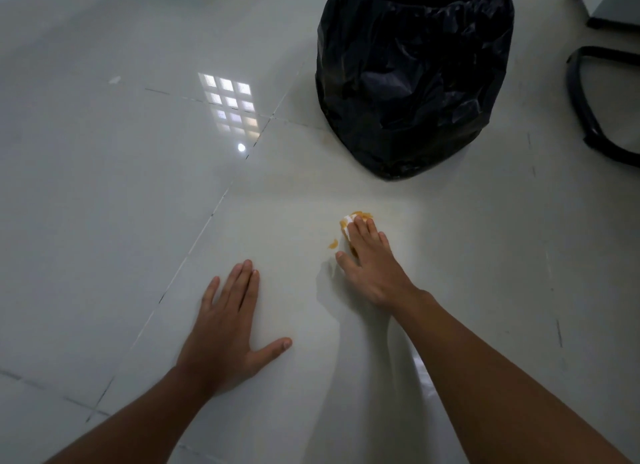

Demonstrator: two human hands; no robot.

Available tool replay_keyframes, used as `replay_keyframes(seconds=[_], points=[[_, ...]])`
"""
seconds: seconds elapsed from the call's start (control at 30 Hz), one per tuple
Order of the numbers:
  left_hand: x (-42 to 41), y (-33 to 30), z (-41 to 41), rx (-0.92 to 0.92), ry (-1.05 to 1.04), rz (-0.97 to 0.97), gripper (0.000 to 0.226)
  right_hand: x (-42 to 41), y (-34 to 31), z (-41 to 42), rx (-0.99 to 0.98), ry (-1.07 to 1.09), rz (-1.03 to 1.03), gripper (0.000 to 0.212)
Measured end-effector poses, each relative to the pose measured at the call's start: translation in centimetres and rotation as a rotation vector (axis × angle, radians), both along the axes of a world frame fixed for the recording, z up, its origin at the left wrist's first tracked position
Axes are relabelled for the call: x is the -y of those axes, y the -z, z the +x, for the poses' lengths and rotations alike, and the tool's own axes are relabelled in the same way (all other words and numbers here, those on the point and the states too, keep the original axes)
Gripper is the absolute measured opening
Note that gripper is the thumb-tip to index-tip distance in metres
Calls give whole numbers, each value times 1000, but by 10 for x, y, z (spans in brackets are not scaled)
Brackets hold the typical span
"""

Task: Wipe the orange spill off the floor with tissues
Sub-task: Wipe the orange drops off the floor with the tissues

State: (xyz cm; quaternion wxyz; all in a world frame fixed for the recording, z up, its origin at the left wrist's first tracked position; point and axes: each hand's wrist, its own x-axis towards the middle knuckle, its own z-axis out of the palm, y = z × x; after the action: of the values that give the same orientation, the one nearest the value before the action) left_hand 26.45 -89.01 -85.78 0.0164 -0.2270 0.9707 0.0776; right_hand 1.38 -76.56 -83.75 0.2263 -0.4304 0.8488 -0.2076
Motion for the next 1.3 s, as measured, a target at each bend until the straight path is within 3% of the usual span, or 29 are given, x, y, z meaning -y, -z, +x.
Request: replay_keyframes(seconds=[0.7,0.9,1.13,1.23,1.3], points=[[1,3,1,-15,-9,6,112,-6,5,20,-106,-179,-74,61],[0,1,0,-37,-15,27,111,-18,9,24,-186,117,-168,55],[1,2,1,-34,-15,22,112,-16,15,43,-129,98,-54,68],[1,3,1,-42,-14,22,111,-20,7,41,-126,66,-47,59],[2,4,2,-41,-12,18,111,-28,1,37,-226,138,-163,35]])
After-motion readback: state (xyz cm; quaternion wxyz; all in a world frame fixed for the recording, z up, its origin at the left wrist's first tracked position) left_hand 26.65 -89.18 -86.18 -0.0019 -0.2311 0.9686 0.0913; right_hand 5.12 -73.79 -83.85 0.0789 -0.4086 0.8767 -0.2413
